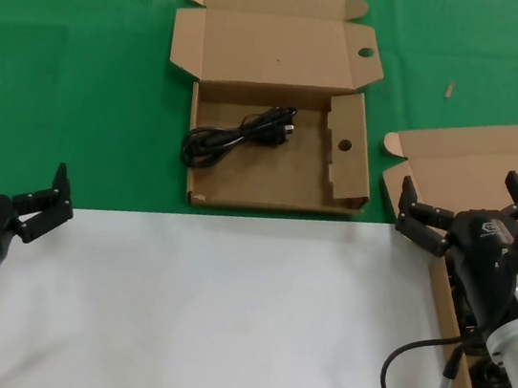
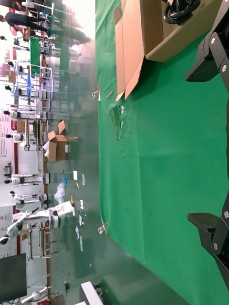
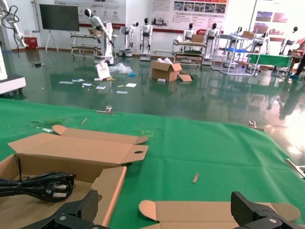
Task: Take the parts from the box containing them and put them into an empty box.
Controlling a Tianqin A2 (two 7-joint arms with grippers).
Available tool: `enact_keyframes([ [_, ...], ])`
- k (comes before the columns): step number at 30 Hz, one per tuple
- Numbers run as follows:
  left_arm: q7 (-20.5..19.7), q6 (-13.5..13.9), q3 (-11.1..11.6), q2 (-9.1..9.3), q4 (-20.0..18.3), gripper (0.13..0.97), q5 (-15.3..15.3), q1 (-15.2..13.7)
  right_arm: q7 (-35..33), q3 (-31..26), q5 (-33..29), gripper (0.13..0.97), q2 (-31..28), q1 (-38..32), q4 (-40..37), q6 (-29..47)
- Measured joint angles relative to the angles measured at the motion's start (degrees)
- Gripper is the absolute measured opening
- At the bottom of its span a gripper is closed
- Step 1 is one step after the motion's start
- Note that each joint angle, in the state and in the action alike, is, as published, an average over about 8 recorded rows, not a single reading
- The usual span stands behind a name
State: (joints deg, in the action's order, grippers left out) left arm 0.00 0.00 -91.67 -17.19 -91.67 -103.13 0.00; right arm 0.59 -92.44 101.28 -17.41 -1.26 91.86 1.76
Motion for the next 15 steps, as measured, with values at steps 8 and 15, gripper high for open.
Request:
enact_keyframes([
  [8, 0.0, 0.0, 0.0, 0.0, 0.0, 0.966, 0.0, 0.0, 0.0, 0.0, 0.0, 0.966, 0.0, 0.0, 0.0, 0.0],
  [15, 0.0, 0.0, 0.0, 0.0, 0.0, 0.966, 0.0, 0.0, 0.0, 0.0, 0.0, 0.966, 0.0, 0.0, 0.0, 0.0],
])
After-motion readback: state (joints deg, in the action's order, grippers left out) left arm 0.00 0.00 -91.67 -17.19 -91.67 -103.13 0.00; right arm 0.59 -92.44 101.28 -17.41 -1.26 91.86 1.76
